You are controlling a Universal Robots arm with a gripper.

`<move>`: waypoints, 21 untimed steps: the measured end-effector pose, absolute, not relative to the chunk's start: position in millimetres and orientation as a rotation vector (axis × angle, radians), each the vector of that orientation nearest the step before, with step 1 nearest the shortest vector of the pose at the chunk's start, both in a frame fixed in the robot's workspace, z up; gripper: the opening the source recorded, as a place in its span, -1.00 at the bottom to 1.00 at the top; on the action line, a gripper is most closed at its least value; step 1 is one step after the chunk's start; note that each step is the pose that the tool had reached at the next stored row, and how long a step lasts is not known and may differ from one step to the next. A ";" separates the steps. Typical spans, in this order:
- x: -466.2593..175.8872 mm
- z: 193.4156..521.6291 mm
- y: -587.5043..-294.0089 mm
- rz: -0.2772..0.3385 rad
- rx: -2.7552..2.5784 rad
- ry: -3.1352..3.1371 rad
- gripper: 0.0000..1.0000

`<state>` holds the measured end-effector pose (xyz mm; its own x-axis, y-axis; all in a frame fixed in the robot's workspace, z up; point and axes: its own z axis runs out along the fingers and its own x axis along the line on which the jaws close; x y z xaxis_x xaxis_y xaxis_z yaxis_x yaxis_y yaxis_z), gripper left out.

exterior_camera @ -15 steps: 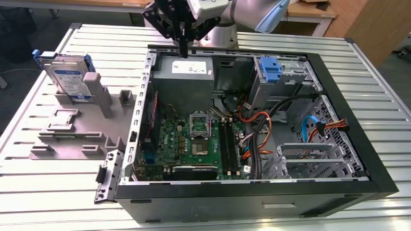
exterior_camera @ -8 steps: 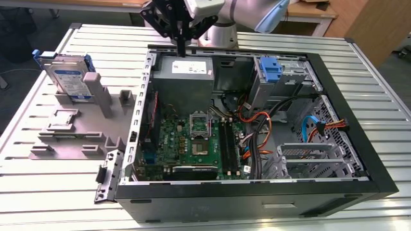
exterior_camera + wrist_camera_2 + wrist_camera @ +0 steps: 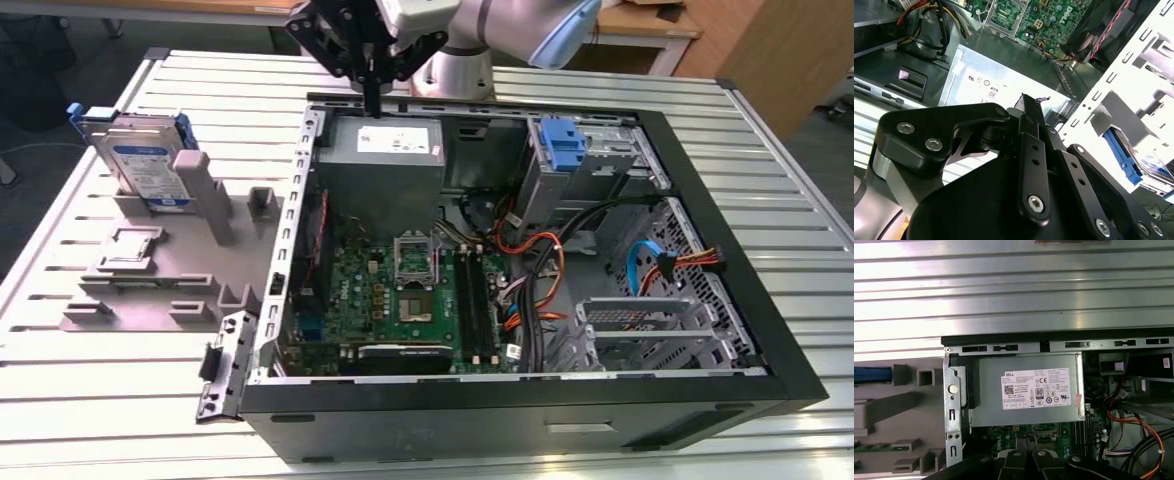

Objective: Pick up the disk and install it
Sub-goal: 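Reach for the disk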

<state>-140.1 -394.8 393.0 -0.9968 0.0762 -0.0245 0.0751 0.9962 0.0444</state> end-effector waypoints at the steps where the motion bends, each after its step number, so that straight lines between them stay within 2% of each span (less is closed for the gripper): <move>1: -140.5 393.0 -394.8 0.068 0.118 3.112 -0.80; 21: -146.5 392.5 -394.5 0.068 0.118 3.112 -0.80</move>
